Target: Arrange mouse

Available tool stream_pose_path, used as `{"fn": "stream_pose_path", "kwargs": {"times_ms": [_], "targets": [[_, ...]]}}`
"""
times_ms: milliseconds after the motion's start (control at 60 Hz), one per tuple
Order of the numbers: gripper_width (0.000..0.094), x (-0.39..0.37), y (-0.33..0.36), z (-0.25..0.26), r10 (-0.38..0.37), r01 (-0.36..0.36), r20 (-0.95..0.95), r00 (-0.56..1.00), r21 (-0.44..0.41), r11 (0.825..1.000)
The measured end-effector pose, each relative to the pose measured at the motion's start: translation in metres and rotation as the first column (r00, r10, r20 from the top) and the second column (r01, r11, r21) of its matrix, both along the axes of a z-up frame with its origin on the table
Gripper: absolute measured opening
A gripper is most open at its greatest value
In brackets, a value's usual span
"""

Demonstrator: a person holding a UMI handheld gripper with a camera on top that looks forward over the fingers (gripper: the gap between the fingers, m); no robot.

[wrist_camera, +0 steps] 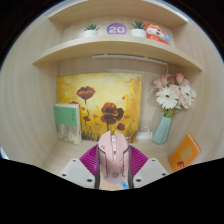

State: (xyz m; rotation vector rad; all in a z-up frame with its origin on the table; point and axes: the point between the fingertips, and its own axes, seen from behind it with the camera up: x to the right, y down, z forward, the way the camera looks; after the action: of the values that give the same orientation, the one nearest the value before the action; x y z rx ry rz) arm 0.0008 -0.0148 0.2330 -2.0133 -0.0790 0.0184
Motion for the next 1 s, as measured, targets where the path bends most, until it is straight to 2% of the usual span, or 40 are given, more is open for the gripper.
{"fn": "stream_pose_path", "kwargs": {"times_ms": [83, 150, 300, 467, 500, 517, 633, 733, 783, 817, 850, 883, 1000], "targets": [[0.0382, -0.024, -0.02, -0.052, 0.027, -0.027, -0.001, 1.0, -0.076, 0.997], [0.0381, -0.028, -0.034, -0.097, 0.021, -0.019, 0.011, 1.0, -0.148, 0.989], [0.0382, -0.028, -0.065, -0.194, -0.012, 0.007, -0.015, 1.0, -0.314, 0.949], [0.0381, -0.019, -0.08, -0.241, -0.032, 0.037, 0.019, 0.999, -0.366, 0.93], [0.0384, -0.019, -0.083, -0.241, -0.038, 0.04, 0.013, 0.999, -0.375, 0.926], [0.0381, -0.018, -0.08, -0.241, -0.037, 0.04, 0.016, 0.999, -0.362, 0.931], [0.0423, -0.016, -0.08, -0.244, -0.036, 0.05, 0.045, 0.998, -0.356, 0.933], [0.0514, -0.015, -0.079, -0.244, -0.034, 0.055, 0.067, 0.997, -0.355, 0.933], [0.0566, -0.014, -0.082, -0.247, -0.052, 0.069, 0.056, 0.997, -0.385, 0.92], [0.0639, -0.012, -0.082, -0.244, -0.07, 0.085, 0.052, 0.996, -0.395, 0.915], [0.0722, -0.011, -0.082, -0.241, -0.08, 0.095, 0.055, 0.995, -0.393, 0.914], [0.0768, -0.012, -0.08, -0.234, -0.084, 0.098, 0.054, 0.995, -0.389, 0.916], [0.0775, -0.017, -0.072, -0.202, -0.089, 0.107, 0.066, 0.994, -0.355, 0.929]]}}
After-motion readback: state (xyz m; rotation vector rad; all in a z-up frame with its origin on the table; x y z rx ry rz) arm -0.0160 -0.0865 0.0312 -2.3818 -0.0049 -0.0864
